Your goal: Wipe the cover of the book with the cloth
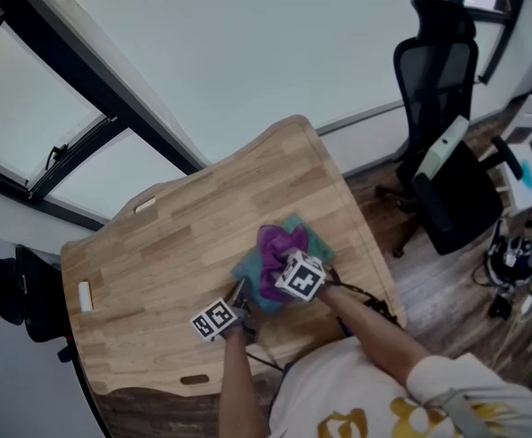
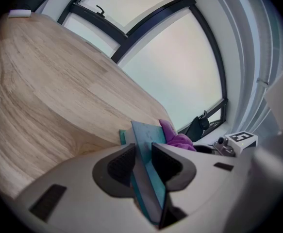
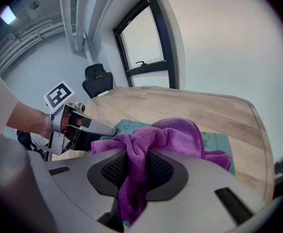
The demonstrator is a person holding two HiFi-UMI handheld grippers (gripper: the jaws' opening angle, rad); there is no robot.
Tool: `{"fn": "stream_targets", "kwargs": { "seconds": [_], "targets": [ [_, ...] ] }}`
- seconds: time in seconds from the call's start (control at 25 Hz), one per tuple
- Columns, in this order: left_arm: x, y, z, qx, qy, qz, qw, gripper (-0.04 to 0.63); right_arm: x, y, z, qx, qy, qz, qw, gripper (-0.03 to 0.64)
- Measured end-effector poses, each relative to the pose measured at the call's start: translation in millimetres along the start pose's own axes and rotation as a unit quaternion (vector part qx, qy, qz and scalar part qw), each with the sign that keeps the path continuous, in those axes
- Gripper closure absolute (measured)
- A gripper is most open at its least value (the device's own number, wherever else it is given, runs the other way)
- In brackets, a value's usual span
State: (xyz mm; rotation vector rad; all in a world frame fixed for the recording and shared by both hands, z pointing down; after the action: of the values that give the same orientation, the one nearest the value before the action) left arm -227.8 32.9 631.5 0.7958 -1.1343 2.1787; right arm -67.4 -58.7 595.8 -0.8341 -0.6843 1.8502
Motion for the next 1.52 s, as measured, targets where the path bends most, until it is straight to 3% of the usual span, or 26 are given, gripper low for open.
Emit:
{"fn": "stream_targets", "kwargs": {
  "seconds": [0.76,0.92,1.52],
  "targets": [
    [1,0,0,0.003,-0.004,-0.005,1.0000,0.488,-27,6,-16,-0.009,-0.011,0.055,0.998,0.541],
    [-1,0,0,0.002,-0.004,-0.005,1.0000,0.487,-42,-4,-17,0.012,-0.032,0.061,0.998,0.541],
    [-1,0,0,0.000,-0.001,-0.001,1.0000,0.488,-64,-9,-32,0.017,-0.031,0.113,0.993,0.541]
  ]
}}
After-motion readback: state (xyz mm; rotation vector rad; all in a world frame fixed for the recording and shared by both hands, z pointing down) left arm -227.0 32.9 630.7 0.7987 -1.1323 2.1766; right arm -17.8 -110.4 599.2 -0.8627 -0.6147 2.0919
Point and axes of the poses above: the fingertips, and each gripper's own axes: z forward along the fingers, x to its left, y out of its top, the point moved 8 cm from there along -z, backward along the fingers, and after that the axes turned 8 degrees about -x, right-handed, at the moved point
